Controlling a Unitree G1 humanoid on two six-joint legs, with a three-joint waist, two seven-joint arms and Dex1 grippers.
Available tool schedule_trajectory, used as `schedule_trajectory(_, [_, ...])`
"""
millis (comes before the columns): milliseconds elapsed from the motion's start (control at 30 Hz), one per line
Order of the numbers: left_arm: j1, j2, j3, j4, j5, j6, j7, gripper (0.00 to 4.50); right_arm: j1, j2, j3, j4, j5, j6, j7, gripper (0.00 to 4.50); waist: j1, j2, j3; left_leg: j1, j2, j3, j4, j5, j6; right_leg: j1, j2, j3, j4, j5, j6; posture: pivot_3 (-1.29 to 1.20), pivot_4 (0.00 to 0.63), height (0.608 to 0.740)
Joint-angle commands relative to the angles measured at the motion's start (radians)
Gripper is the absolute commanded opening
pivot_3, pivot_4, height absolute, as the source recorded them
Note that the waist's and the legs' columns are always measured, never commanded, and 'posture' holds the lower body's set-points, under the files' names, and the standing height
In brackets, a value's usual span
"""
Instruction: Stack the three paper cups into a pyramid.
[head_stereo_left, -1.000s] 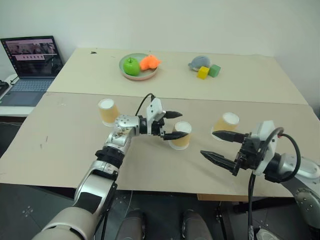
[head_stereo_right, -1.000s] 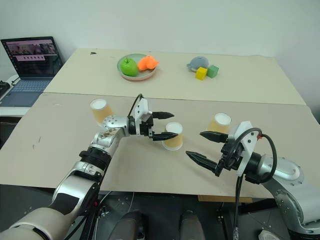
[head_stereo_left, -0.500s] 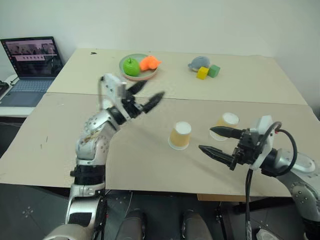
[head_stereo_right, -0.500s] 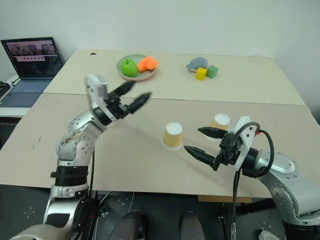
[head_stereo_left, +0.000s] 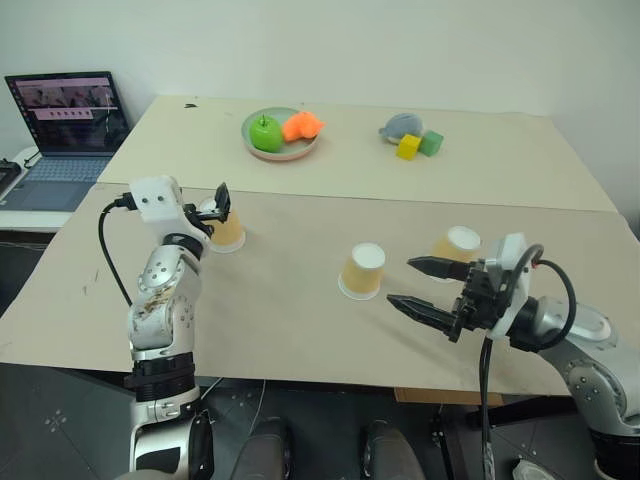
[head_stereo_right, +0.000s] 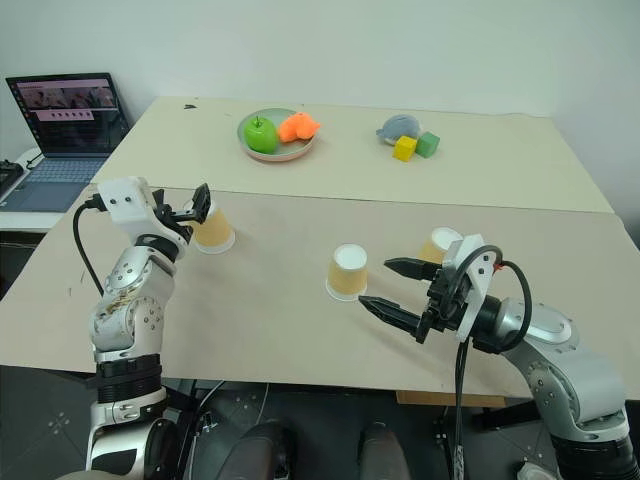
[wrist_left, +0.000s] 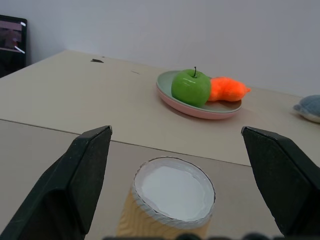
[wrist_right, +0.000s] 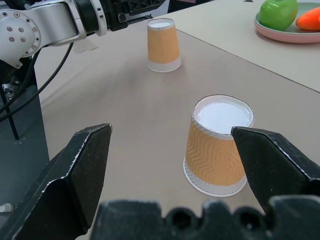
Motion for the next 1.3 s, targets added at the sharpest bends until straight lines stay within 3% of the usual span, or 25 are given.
schedule_trajectory(33, [-0.013,0.016,-0.022,0.017,0.026,-0.045,-0.002,4.41,-0.005,0.002,-0.032,-0.018,0.004,-0.03,-0.002,4.5,0.0,0.0,0.0,0.0,0.0,0.0,0.0,0.0,0.0,0.0,0.0,0.0,0.0,0.0,0.0,0.0,0.15,0.678])
schedule_trajectory(267, [-0.028,0.024,-0.091,0.122,0.056,-0.107,-0.063,4.41,0.004,0.017,-0.026,-0.031,-0.009,-0.04,-0.019,4.5,-0.001,0.0,0.0,0.0,0.0,0.0,0.0,0.0,0.0,0.0,0.0,0.0,0.0,0.0,0.0,0.0,0.15,0.678])
schedule_trajectory(667, [-0.046,0.032,-0.068,0.218,0.088,-0.16,0.004,4.41,0.021,0.014,-0.039,-0.041,-0.005,-0.042,-0.035,4.5,-0.002,0.0,0.0,0.0,0.0,0.0,0.0,0.0,0.0,0.0,0.0,0.0,0.0,0.0,0.0,0.0,0.15,0.678])
schedule_trajectory(800, [-0.045,0.027,-0.071,0.213,0.067,-0.158,-0.018,3.38,0.01,0.011,-0.041,-0.033,-0.006,-0.043,-0.034,4.5,-0.002,0.0,0.0,0.0,0.0,0.0,0.0,0.0,0.0,0.0,0.0,0.0,0.0,0.0,0.0,0.0,0.15,0.678])
schedule_trajectory(833, [-0.047,0.028,-0.074,0.21,0.058,-0.145,-0.029,2.81,0.009,0.012,-0.04,-0.032,-0.006,-0.043,-0.034,4.5,-0.002,0.0,0.0,0.0,0.0,0.0,0.0,0.0,0.0,0.0,0.0,0.0,0.0,0.0,0.0,0.0,0.15,0.678])
schedule_trajectory(867, [-0.052,0.035,-0.082,0.211,0.06,-0.134,-0.039,2.65,0.007,0.012,-0.038,-0.03,-0.008,-0.044,-0.035,4.5,-0.002,0.0,0.0,0.0,0.0,0.0,0.0,0.0,0.0,0.0,0.0,0.0,0.0,0.0,0.0,0.0,0.15,0.678])
schedule_trajectory(1067, [-0.099,0.071,-0.123,0.214,0.072,-0.151,-0.118,2.65,-0.004,0.014,-0.03,-0.022,-0.014,-0.047,-0.032,4.5,-0.001,0.0,0.0,-0.001,0.0,0.0,0.0,0.0,0.0,0.0,0.0,0.0,0.0,0.0,0.0,0.0,0.15,0.678])
schedule_trajectory(1300, [-0.151,0.221,-0.249,0.104,-0.144,-0.069,-0.677,2.65,0.011,0.001,-0.036,-0.036,0.007,-0.025,-0.019,4.5,-0.003,0.0,0.0,-0.001,0.0,0.001,0.0,0.0,0.0,-0.001,0.0,0.0,-0.001,0.0,0.0,0.0,0.15,0.678])
